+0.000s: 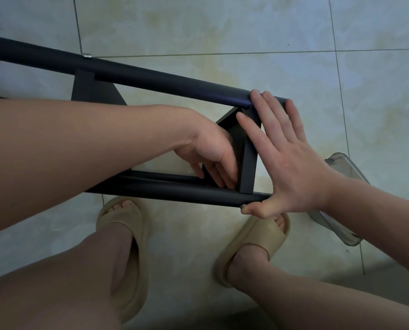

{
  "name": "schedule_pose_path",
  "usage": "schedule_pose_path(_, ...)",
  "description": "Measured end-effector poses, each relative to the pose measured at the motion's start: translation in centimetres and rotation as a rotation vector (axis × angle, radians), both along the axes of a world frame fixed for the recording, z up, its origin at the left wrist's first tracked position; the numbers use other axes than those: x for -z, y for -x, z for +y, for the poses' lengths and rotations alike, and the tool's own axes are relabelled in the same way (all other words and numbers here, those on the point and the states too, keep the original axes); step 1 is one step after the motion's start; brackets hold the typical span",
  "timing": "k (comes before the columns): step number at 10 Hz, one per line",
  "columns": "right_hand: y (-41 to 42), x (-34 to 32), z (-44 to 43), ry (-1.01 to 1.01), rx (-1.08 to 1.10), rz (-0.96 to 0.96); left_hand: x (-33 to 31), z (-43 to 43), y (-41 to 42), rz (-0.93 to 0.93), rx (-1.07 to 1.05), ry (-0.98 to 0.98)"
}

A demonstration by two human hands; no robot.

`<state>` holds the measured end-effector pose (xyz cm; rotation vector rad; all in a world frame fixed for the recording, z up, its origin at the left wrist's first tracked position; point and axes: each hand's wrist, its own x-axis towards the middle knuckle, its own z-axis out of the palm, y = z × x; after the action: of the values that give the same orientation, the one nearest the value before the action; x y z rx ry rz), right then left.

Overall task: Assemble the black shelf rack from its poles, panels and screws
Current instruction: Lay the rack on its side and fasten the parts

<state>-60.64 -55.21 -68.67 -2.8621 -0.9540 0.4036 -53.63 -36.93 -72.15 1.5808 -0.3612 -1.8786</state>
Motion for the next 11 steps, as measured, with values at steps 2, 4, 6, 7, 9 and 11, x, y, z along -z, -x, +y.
schedule_pose_path(2, -0.1, -0.1, -0.1, 0.013, 0.004, 0.013, 0.8, 0.3, 0.6, 0.078, -0.087, 0.052)
schedule_pose_path(4, -0.2, -0.1, -0.1, 0.012, 0.006, 0.019, 1.3, 0.7, 0.7, 0.138, -0.127, 0.124)
schedule_pose_path(6, -0.2, 0.0, -0.1, -0.002, 0.003, 0.014, 0.5, 0.4, 0.2, 0.0, -0.041, 0.022)
schedule_pose_path(7, -0.2, 0.0, -0.2, -0.006, 0.002, 0.011, 0.3, 0.1, 0.3, 0.001, -0.043, -0.008)
schedule_pose_path(9, -0.2, 0.2, -0.2, -0.011, -0.001, 0.003, 0.1, 0.0, 0.4, 0.017, -0.053, -0.008)
schedule_pose_path(11, -0.3, 0.1, -0.2, -0.008, 0.002, 0.005, 0.3, 0.2, 0.4, 0.023, -0.065, 0.032)
